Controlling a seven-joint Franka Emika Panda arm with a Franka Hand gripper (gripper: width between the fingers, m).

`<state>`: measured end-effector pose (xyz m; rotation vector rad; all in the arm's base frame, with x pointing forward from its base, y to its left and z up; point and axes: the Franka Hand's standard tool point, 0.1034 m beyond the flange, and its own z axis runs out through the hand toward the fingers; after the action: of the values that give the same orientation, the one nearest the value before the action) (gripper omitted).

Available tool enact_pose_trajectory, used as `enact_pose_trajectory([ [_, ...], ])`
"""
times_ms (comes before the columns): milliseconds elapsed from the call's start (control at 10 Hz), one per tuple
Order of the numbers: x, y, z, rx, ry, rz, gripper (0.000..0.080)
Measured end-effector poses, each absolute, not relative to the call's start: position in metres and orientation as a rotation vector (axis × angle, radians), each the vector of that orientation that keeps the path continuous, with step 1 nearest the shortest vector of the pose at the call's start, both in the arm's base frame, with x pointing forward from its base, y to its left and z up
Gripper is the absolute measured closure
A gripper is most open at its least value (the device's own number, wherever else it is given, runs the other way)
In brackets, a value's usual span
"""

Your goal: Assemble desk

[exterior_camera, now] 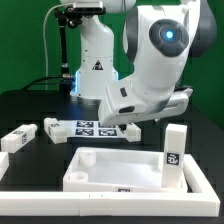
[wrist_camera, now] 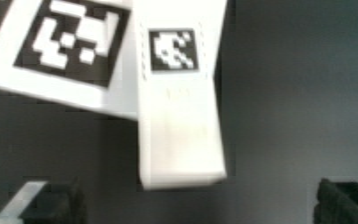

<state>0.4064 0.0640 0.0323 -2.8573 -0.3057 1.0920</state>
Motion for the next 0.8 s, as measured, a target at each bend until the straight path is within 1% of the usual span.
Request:
enact_pose_trajectory([
  [100,0.405,0.061,0.029,-2.830,-0.317,1.132,0.0151],
  [500,0.403,0.060,0.026,-2.841,-0.302,1.149,0.0151],
  [800,0.385,0.062,0.006,-2.864,-0.305,1.267,0.0151],
])
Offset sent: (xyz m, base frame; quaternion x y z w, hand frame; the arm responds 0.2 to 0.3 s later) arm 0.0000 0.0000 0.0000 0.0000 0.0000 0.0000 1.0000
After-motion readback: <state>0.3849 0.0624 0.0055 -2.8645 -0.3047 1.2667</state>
